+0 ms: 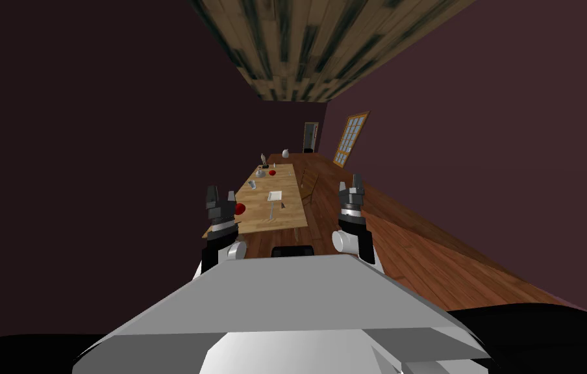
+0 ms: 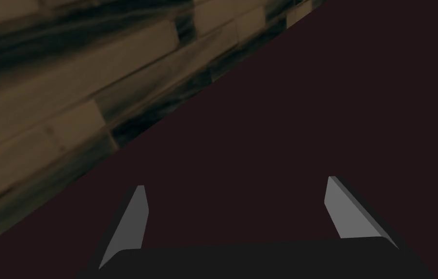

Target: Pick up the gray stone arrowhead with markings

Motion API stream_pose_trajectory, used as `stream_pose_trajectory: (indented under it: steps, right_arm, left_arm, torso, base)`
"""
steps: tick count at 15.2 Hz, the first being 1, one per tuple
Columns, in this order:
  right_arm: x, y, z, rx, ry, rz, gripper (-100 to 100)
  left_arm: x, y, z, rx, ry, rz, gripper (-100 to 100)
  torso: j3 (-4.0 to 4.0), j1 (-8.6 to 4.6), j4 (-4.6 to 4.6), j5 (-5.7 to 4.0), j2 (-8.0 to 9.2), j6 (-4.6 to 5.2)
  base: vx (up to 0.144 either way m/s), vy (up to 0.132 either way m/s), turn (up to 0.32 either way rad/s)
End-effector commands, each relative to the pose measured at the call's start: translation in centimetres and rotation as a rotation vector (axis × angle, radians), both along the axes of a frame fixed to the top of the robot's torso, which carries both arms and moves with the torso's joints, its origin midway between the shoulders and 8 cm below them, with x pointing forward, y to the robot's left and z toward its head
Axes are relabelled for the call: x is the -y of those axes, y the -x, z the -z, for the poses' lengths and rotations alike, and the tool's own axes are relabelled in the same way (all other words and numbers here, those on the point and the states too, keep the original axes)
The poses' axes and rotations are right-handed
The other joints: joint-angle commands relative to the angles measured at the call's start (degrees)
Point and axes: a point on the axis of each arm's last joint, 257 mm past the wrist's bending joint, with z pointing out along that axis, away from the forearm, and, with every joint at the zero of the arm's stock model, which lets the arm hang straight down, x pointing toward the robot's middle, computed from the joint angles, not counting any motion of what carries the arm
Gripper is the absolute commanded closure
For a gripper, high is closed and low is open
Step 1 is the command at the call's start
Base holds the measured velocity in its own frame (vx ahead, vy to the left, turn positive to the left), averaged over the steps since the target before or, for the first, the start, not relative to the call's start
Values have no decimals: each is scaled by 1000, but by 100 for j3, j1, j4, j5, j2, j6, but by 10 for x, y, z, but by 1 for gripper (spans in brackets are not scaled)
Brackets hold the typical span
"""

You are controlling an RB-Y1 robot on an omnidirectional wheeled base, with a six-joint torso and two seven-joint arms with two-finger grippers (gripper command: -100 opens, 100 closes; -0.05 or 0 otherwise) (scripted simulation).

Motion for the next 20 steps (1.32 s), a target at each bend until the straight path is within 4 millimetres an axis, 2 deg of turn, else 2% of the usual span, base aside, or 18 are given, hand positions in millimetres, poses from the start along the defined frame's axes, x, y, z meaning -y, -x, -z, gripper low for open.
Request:
stream_pose_trajectory:
  steps: [1,6,7,8,9,10,11,12,13,14,15,16,17,18,19,20]
  right_arm:
    - [0,0,0,0,0,0,0]
    - [0,0,0,0,0,0,0]
    - [0,0,0,0,0,0,0]
    - [0,0,0,0,0,0,0]
    - [0,0,0,0,0,0,0]
    - [0,0,0,0,0,0,0]
    - [0,0,0,0,0,0,0]
    - [0,0,0,0,0,0,0]
    - [0,0,0,0,0,0,0]
    - [0,0,0,0,0,0,0]
    - [0,0,0,0,0,0,0]
    - [0,0,0,0,-1,0,0]
    - [0,0,0,0,-1,0,0]
    - [0,0,0,0,-1,0,0]
    - [0,0,0,0,0,0,0]
    - [0,0,0,0,0,0,0]
  left_arm:
    - [6,-4,5,-18,-36,28,-100]
    - [15,-10,18,-56,-89,72,-100]
    - [19,-14,27,-80,-115,96,-100]
    - [19,-14,27,-80,-116,97,-100]
    - [24,-18,38,-107,-141,121,-100]
    - [24,-18,38,-108,-144,123,-100]
    - [28,-22,51,-138,-167,147,-100]
    - [29,-22,52,-139,-173,149,-100]
    - [33,-26,66,-172,-196,174,-100]
    - [33,-26,67,-174,-202,176,-100]
    - [37,-29,80,-203,-223,200,-100]
    - [37,-29,83,-212,-232,204,-100]
    - [39,-32,101,-249,-249,225,-100]
    - [40,-32,102,-252,-263,231,-100]
    - [42,-33,119,-289,-282,254,-100]
    - [42,-33,121,-296,-295,258,-100]
  torso:
    - [0,0,0,0,0,0]
    - [5,-35,2,-7,9,1]
    - [4,-39,2,-8,7,1]
    - [3,-47,1,-9,6,1]
    - [4,-50,1,-11,8,1]
    - [6,-53,2,-11,11,1]
    - [6,-54,2,-12,10,1]
    - [6,-61,2,-13,11,1]
    - [6,-64,2,-14,10,1]
    - [4,-68,1,-14,7,2]
    - [3,-74,1,-16,5,1]
    - [1,-90,0,-18,2,2]
    - [1,-90,0,-20,3,1]
    - [2,-87,1,-19,5,2]
    - [4,-79,1,-18,7,1]
    - [6,-83,2,-17,12,1]
  base:
    - [-8,-29,-8]
    - [-18,-80,-4]
    - [-8,-126,-10]
    - [-24,-124,-2]
    - [-32,-130,-8]
    - [-22,-127,-5]
    - [-27,-153,-13]
    - [-24,-156,-4]
    - [-7,-164,-10]
    - [-5,-181,-10]
    - [-1,-232,-17]
    - [-8,-212,-2]
    - [-19,-194,-8]
    - [-20,-171,-9]
    - [-37,-193,-20]
    - [-29,-184,-6]
